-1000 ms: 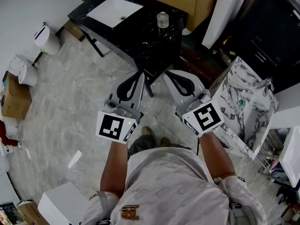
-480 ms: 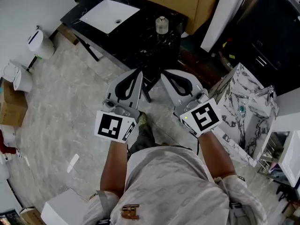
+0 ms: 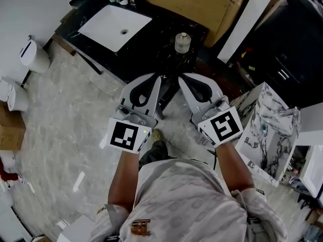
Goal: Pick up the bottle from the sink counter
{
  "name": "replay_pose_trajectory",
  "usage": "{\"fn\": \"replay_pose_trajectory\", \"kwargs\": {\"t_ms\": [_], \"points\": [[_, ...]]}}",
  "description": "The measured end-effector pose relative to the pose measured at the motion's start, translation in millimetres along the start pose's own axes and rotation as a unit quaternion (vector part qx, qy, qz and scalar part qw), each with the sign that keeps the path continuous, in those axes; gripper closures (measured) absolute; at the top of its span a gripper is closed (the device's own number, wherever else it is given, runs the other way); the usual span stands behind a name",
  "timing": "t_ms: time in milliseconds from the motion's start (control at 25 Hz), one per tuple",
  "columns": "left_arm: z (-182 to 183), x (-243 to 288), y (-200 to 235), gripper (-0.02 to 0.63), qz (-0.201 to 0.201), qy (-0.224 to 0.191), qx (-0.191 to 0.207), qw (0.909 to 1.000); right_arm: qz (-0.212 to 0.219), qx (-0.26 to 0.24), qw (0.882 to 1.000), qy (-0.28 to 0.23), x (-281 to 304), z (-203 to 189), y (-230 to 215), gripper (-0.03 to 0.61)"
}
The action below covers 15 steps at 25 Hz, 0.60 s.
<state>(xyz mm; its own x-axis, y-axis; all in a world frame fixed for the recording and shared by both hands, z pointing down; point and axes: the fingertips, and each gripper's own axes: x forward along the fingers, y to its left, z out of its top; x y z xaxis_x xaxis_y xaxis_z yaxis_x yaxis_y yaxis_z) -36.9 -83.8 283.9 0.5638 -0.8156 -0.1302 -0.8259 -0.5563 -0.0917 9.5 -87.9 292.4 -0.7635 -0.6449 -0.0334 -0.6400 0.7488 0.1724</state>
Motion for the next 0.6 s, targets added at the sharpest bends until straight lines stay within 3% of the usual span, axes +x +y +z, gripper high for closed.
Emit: {"fn": "replay_pose_trajectory", "kwargs": {"t_ms": [600], "points": [[-30.3, 79.2, 94.9, 0.614, -0.102, 0.008, -0.014, 0.9946, -0.094, -0.014, 0.995, 0.024, 104.0, -15.7, -71.0, 0.577]]}}
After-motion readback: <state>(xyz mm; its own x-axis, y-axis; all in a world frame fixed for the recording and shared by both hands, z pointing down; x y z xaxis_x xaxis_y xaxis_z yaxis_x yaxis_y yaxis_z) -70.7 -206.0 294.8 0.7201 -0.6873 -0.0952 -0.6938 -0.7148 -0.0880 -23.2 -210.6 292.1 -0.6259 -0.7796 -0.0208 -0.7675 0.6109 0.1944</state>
